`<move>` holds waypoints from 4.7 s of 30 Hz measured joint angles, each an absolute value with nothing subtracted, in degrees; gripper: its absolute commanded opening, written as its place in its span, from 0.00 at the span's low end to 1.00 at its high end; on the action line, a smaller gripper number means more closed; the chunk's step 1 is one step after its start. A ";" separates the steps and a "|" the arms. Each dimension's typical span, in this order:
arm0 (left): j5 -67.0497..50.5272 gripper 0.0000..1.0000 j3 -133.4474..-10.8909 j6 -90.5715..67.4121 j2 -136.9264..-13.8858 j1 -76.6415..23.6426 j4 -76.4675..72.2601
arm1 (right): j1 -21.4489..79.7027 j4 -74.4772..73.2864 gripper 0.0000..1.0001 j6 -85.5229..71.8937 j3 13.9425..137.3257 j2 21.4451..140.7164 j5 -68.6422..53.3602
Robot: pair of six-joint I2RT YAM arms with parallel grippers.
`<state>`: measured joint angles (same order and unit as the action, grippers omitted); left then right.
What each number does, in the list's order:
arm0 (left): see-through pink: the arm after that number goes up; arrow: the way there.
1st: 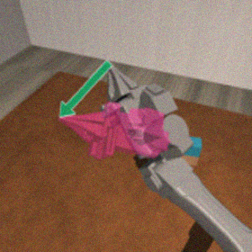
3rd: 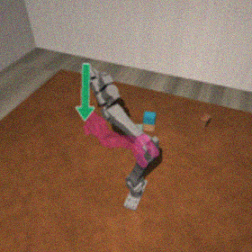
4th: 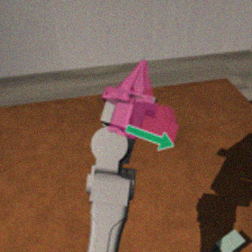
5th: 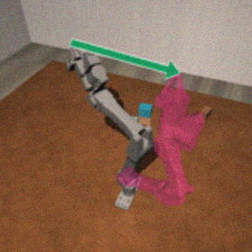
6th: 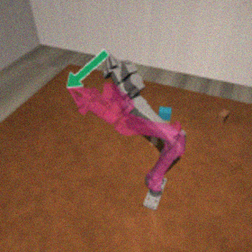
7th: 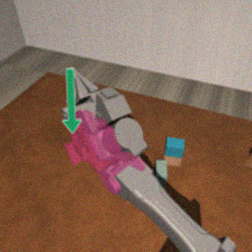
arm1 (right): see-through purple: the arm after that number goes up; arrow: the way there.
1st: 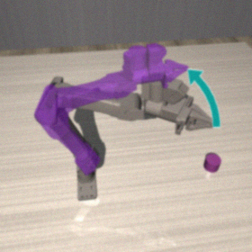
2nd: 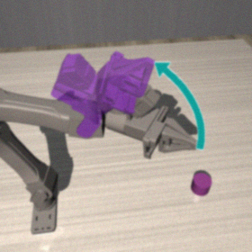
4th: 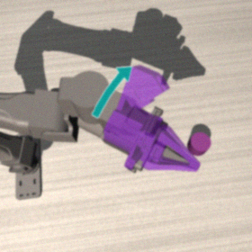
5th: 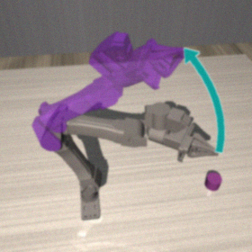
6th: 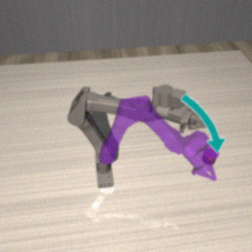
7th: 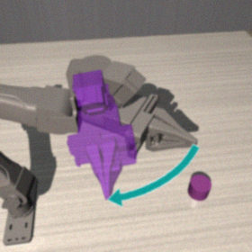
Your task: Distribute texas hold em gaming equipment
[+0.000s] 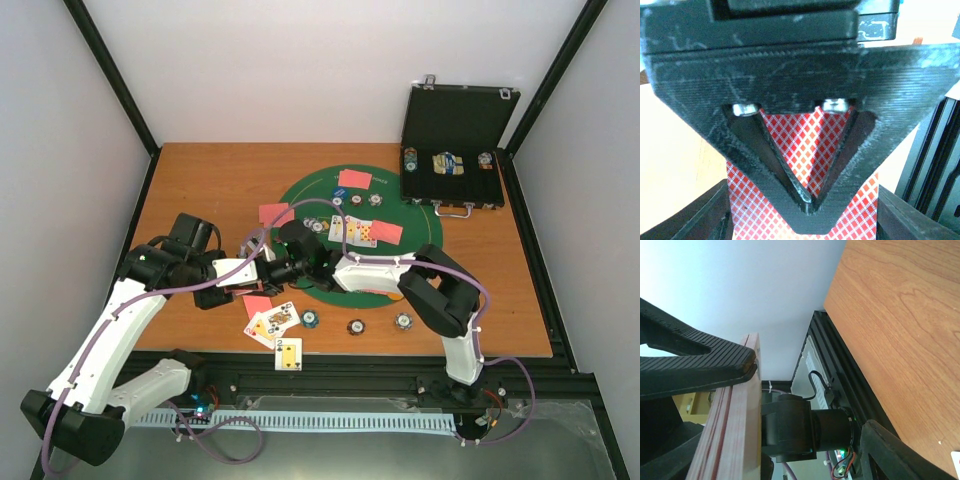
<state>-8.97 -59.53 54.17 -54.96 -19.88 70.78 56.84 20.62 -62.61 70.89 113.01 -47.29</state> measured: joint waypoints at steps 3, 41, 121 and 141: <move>-8.80 0.27 -59.51 54.17 -54.89 -19.88 70.74 | 56.69 20.64 0.64 -62.50 70.89 113.01 -47.37; -8.69 0.27 -59.40 54.19 -54.92 -19.88 71.02 | 52.03 15.22 0.62 -57.30 64.40 105.36 -48.58; -7.16 0.27 -58.70 54.17 -54.94 -19.94 70.22 | 49.93 11.31 0.03 -61.60 64.47 101.89 -50.94; -6.07 0.27 -57.80 54.22 -55.22 -19.94 68.34 | 29.04 2.22 0.03 -55.02 56.29 87.53 -53.41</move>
<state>-6.07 -57.80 54.22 -55.22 -19.94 68.34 29.04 2.22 -55.02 56.29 87.53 -53.41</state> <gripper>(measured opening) 0.646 0.030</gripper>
